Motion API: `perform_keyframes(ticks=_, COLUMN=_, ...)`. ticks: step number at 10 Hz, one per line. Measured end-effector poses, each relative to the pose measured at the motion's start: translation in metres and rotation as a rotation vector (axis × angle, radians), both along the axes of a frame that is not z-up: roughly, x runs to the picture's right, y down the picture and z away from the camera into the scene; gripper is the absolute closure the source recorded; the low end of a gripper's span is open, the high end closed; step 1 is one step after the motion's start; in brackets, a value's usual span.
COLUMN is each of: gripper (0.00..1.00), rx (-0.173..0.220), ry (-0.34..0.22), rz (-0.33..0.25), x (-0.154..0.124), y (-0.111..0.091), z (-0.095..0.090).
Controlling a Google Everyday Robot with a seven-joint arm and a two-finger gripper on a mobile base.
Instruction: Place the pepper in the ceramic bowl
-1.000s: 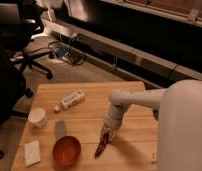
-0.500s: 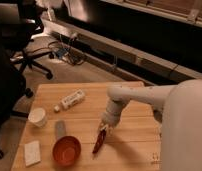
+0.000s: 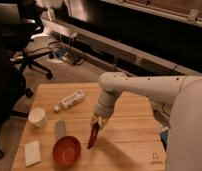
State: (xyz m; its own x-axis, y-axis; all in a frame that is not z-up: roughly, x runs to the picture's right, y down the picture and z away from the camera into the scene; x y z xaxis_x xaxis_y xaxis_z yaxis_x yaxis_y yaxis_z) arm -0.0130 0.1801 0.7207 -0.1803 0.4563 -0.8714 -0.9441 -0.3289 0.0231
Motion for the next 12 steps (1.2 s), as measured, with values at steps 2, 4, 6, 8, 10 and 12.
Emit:
perform_keyframes(ticks=2, gripper=1.00, rx=0.037, ry=-0.053, rz=-0.040, x=-0.027, y=-0.016, z=-0.016)
perform_keyframes(ticks=4, gripper=1.00, rx=0.070, ry=-0.101, rz=-0.092, x=-0.054, y=-0.021, z=-0.025)
perform_keyframes(ticks=6, gripper=0.85, rx=0.181, ry=-0.159, rz=-0.154, x=-0.090, y=-0.023, z=-0.025)
perform_keyframes(ticks=8, gripper=0.65, rx=0.266, ry=-0.209, rz=-0.191, x=-0.116, y=-0.011, z=-0.024)
perform_keyframes(ticks=10, gripper=0.46, rx=0.298, ry=-0.233, rz=-0.209, x=-0.129, y=0.005, z=-0.025)
perform_keyframes(ticks=12, gripper=0.25, rx=0.306, ry=-0.240, rz=-0.214, x=-0.135, y=0.017, z=-0.026)
